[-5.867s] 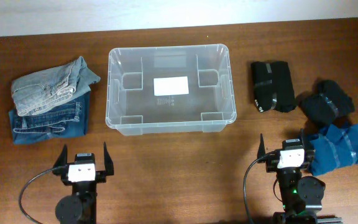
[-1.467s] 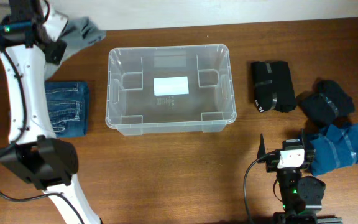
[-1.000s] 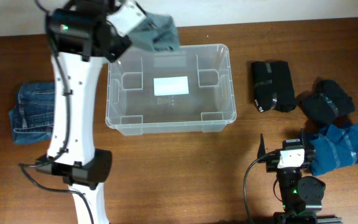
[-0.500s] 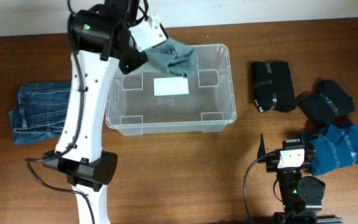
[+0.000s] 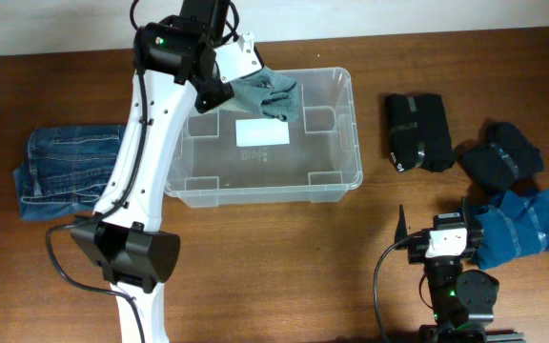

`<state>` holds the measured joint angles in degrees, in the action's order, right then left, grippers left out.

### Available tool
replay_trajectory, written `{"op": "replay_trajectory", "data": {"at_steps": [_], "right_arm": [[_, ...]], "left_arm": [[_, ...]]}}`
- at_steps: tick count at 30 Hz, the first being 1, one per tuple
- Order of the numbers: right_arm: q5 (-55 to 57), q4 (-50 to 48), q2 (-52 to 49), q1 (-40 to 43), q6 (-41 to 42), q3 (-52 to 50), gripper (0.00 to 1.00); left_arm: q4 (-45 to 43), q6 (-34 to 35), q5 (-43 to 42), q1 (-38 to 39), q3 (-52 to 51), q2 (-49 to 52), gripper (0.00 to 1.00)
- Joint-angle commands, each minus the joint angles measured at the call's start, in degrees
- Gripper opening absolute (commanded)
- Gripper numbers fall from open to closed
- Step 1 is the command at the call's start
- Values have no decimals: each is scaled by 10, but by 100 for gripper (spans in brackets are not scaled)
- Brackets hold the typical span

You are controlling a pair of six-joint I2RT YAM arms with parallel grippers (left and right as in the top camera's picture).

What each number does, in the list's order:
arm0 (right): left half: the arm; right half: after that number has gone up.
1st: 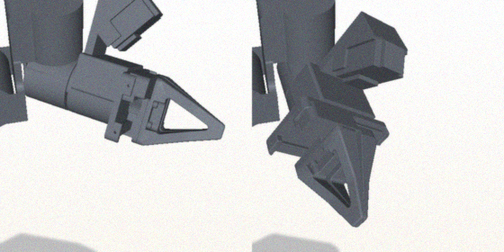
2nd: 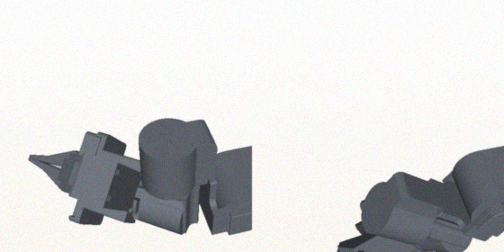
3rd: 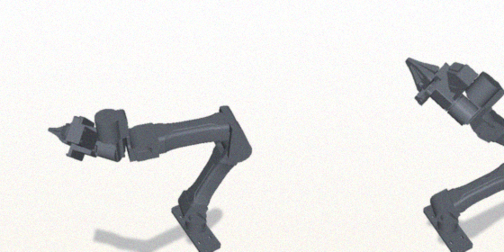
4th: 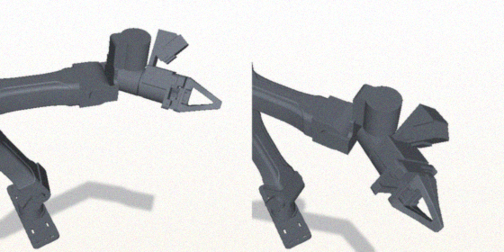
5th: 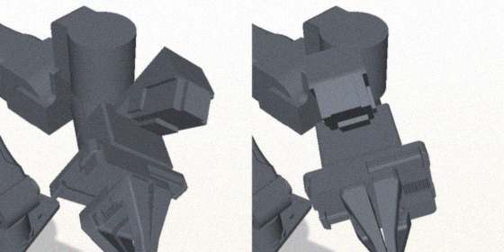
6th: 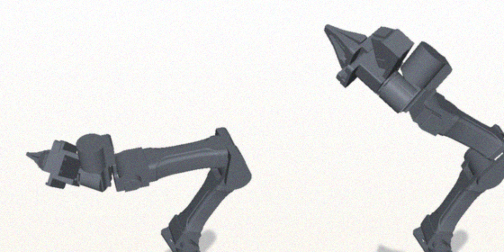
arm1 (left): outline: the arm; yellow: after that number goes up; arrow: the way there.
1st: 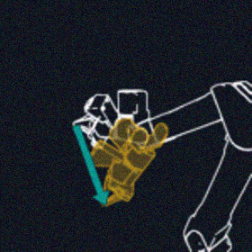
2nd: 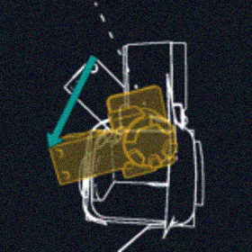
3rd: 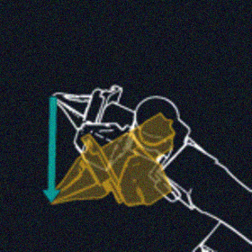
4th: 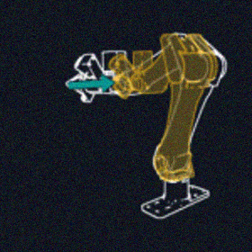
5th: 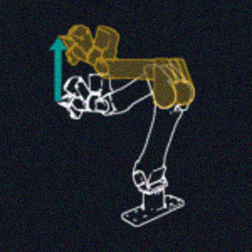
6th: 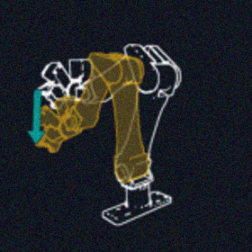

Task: Pack container
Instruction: 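Lift the light-wash jeans with the left gripper and carry into the bin, then release the jeans in the bin and return the left gripper left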

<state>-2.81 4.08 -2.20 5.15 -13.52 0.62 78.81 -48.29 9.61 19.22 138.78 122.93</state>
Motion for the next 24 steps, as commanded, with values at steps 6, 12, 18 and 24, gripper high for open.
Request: {"op": "replay_trajectory", "data": {"at_steps": [6,12,18,24], "right_arm": [[1,2,3,-3,5,-3,98],[1,2,3,-3,5,-3,98],[1,2,3,-3,5,-3,98],[1,2,3,-3,5,-3,98]], "left_arm": [[-23,18,17,-1,-11,-9,79],[-23,73,18,-1,-10,-9,85],[-3,136,-15,-1,-10,-9,99],[-2,189,-36,-23,16,-16,99]]}}
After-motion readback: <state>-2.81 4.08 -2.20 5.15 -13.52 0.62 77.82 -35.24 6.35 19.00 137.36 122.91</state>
